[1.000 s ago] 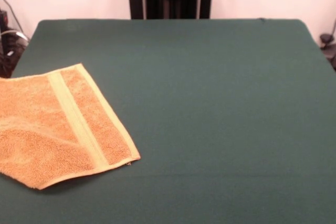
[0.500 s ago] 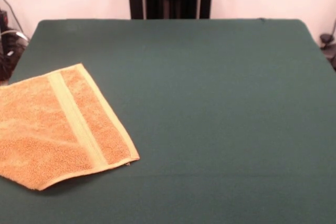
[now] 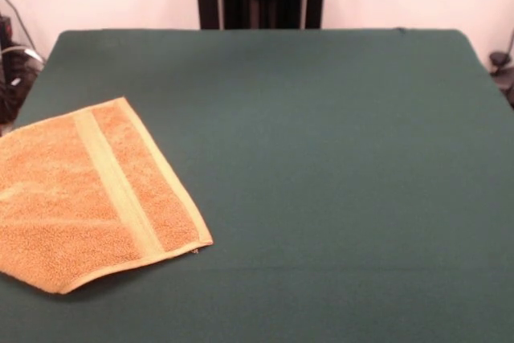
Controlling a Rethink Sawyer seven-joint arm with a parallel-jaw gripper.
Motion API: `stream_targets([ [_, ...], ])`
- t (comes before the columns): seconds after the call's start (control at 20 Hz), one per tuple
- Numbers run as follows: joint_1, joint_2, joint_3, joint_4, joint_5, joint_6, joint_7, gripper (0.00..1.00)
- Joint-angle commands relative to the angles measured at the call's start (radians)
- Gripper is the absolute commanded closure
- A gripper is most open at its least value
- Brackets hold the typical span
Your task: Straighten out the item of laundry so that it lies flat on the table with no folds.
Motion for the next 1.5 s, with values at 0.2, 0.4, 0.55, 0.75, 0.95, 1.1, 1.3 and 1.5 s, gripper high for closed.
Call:
stream_targets([
  [0.2, 0.193, -0.036, -0.006, -0.003, -0.026, -0.065, 0.592, 0.00],
  [0.4, 0.235, -0.030, -0.092, 0.078, -0.020, -0.334, 0.561, 0.00],
  [0.55, 0.240, -0.027, -0.132, 0.171, -0.003, -0.505, 0.532, 0.00],
  [0.75, 0.196, -0.038, -0.148, 0.381, 0.044, -0.842, 0.497, 0.00],
  [0.95, 0.166, -0.059, -0.146, 0.534, 0.046, -1.045, 0.539, 0.00],
  [1.1, 0.174, -0.068, -0.164, 0.595, 0.042, -1.174, 0.588, 0.00],
  [1.3, 0.215, -0.039, -0.214, 0.580, 0.025, -1.273, 0.587, 0.00],
  [1.5, 0.302, 0.021, -0.324, 0.429, -0.006, -1.179, 0.580, 0.00],
])
